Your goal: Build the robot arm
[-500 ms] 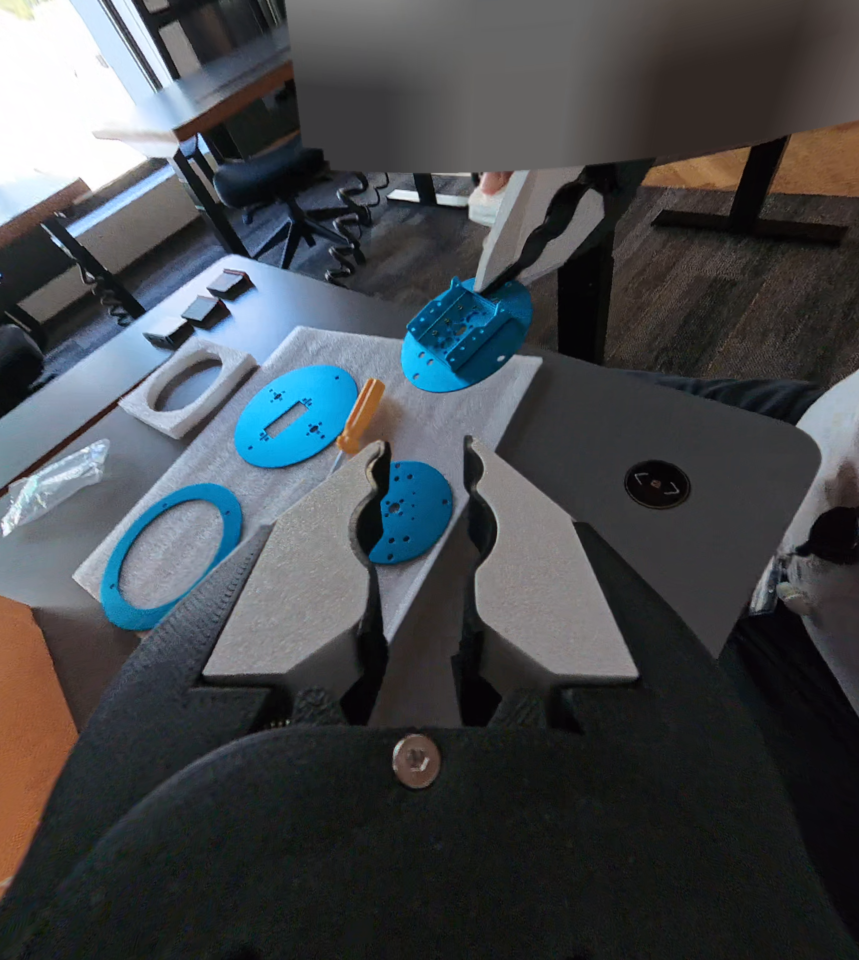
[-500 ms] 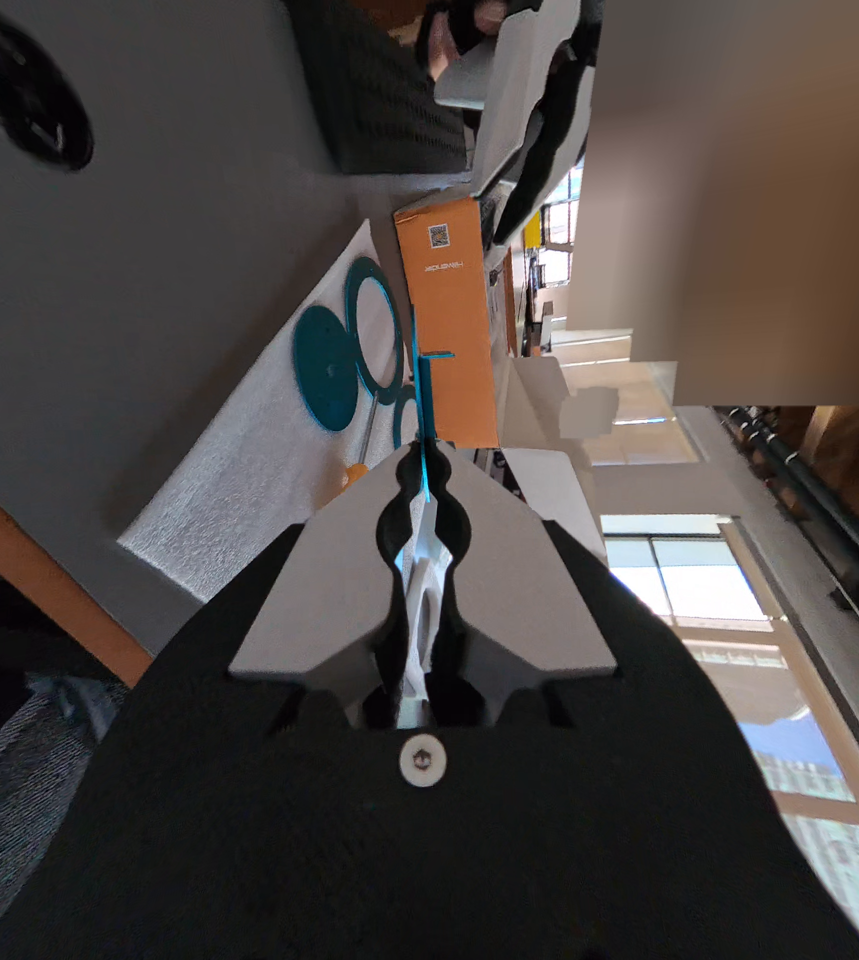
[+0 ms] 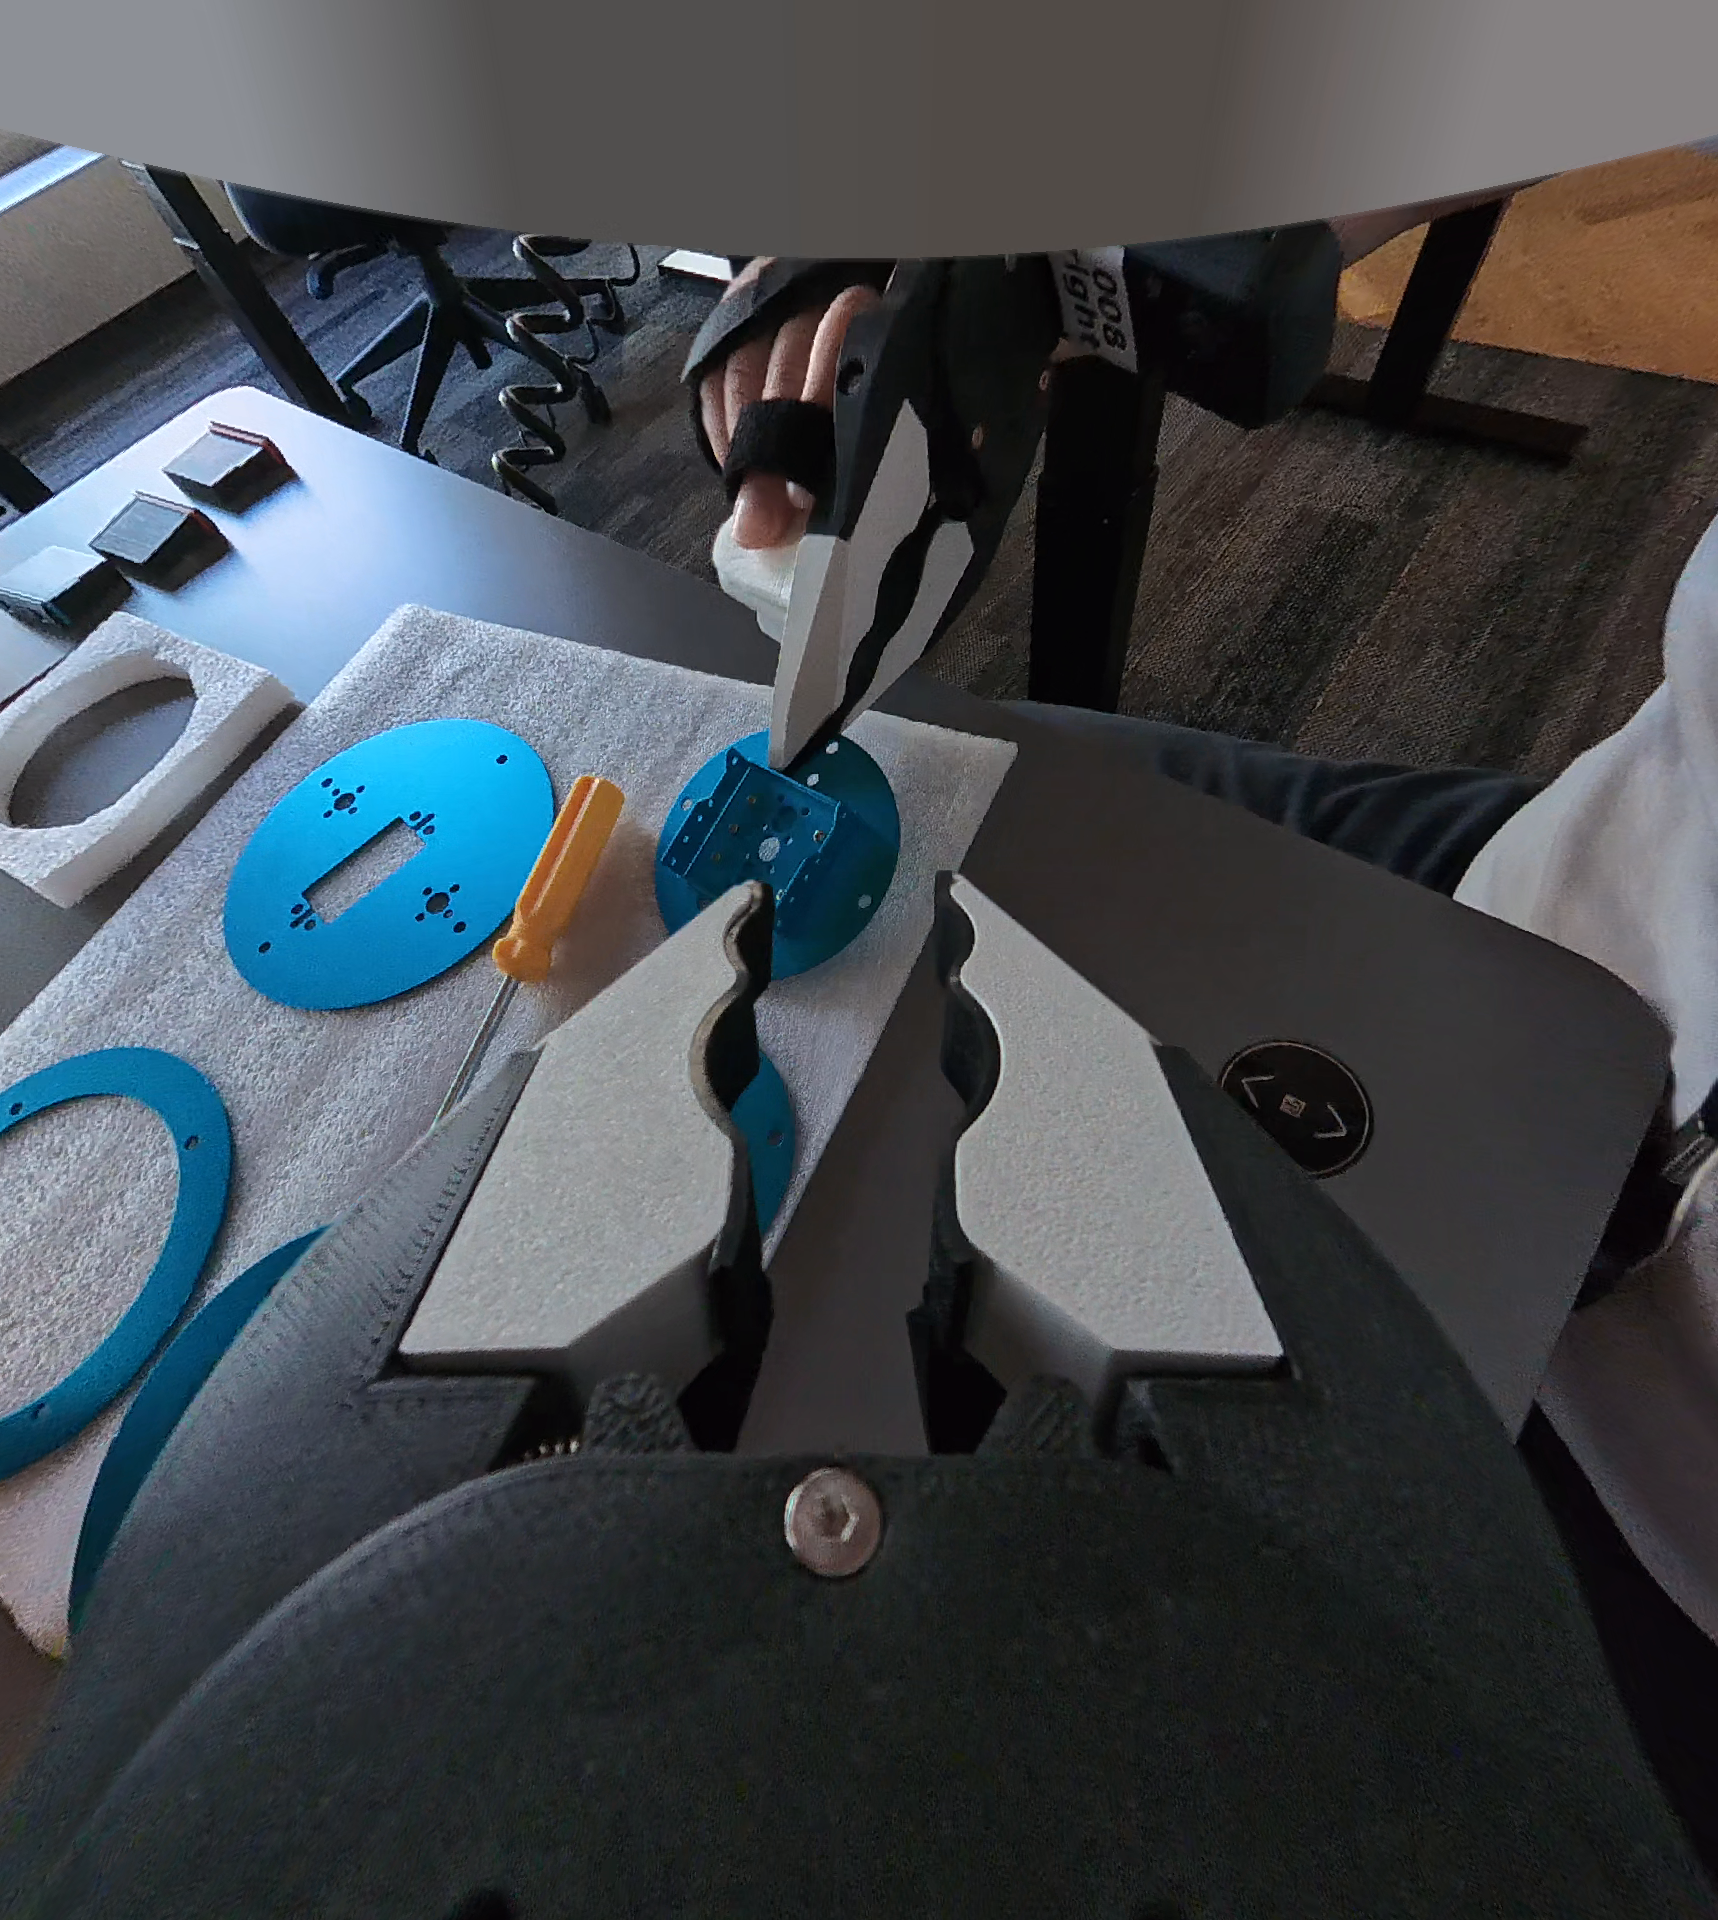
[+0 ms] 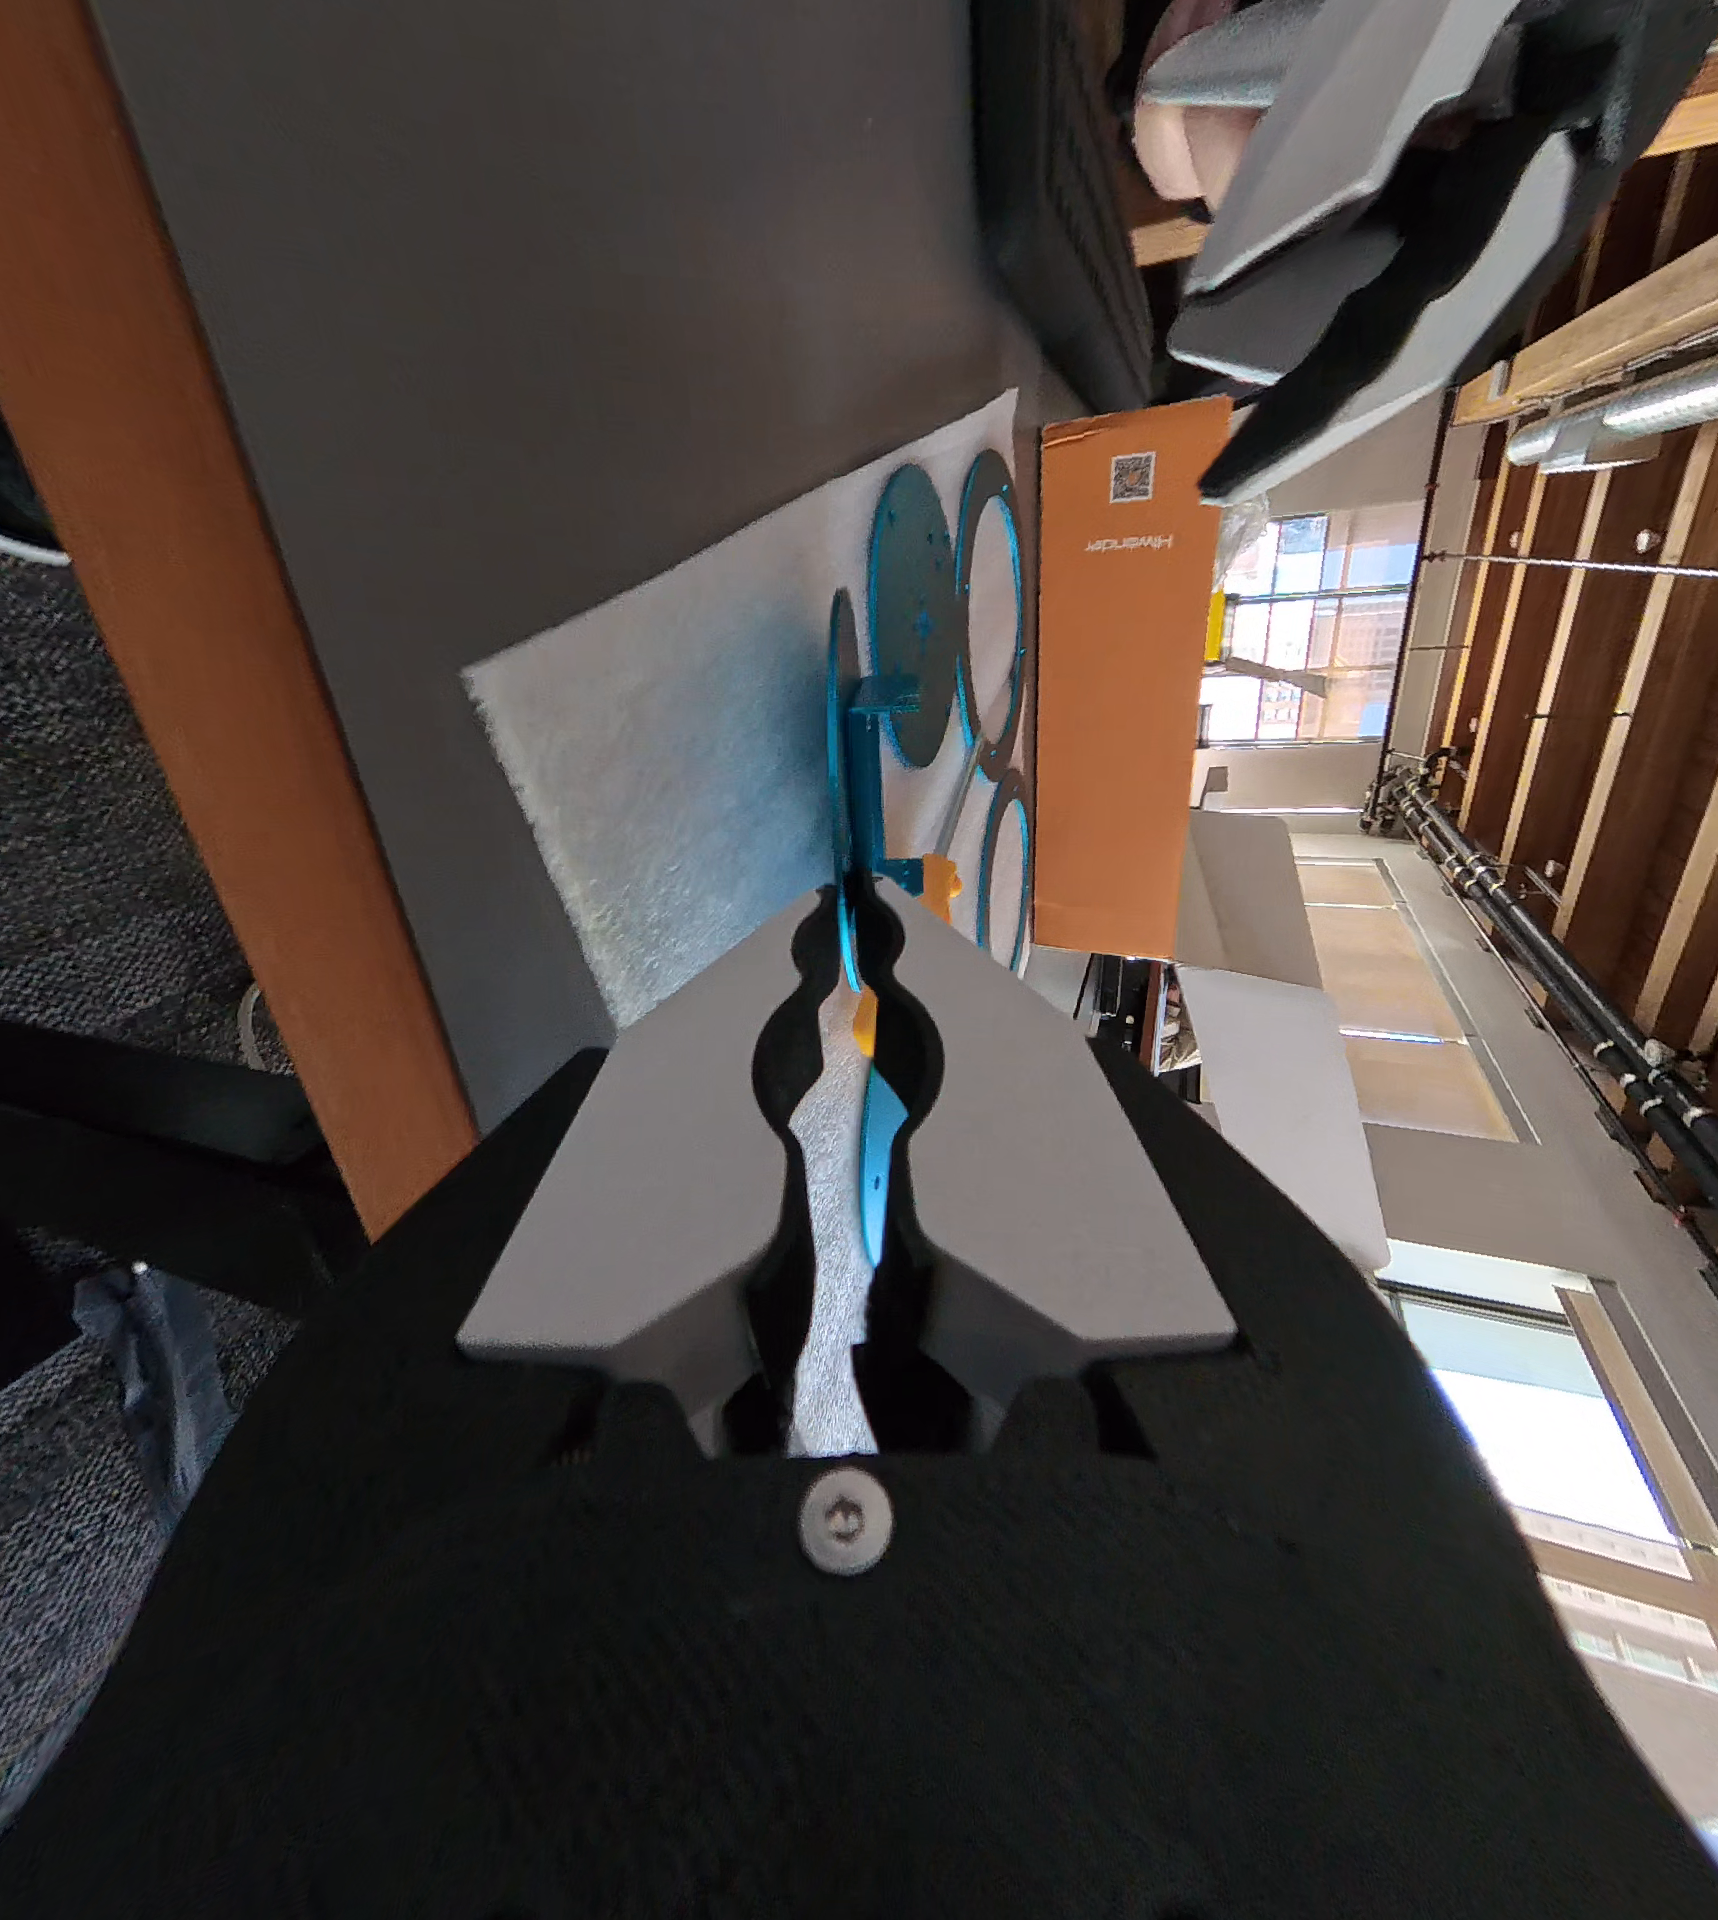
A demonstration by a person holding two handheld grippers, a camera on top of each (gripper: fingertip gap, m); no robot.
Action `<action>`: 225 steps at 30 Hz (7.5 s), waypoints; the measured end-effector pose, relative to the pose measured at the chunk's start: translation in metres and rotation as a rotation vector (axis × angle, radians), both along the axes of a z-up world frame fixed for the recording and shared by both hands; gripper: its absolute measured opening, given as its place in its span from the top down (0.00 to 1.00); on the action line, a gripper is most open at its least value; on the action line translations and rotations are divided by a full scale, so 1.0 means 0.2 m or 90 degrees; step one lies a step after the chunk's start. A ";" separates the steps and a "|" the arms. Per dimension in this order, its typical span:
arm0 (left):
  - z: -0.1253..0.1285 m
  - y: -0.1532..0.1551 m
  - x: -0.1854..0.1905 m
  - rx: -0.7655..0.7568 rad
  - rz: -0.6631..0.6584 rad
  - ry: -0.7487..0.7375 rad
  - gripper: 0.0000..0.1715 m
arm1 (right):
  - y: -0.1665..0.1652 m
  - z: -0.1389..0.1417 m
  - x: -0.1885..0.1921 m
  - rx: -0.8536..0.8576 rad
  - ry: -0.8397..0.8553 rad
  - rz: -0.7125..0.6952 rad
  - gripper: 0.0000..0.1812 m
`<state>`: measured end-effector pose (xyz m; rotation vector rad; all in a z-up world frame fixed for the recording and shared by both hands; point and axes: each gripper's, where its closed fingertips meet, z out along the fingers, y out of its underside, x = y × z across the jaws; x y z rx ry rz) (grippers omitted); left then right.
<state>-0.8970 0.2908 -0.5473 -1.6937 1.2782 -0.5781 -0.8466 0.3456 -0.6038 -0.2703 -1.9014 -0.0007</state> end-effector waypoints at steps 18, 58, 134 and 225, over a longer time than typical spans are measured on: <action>0.03 -0.06 -0.04 -0.009 -0.001 -0.035 0.81 | 0.18 0.03 0.15 0.034 -0.173 -0.155 0.89; 0.90 -0.98 0.64 0.092 -0.111 -0.383 0.74 | -2.24 1.42 1.87 -0.018 0.769 -0.883 0.93; 2.07 -0.81 3.44 0.001 -0.829 0.159 0.90 | -1.45 2.44 3.07 -0.688 0.051 -1.147 0.98; 1.97 -0.80 3.30 -0.041 -0.749 0.260 1.00 | -1.46 2.42 3.11 -0.632 0.119 -1.067 0.99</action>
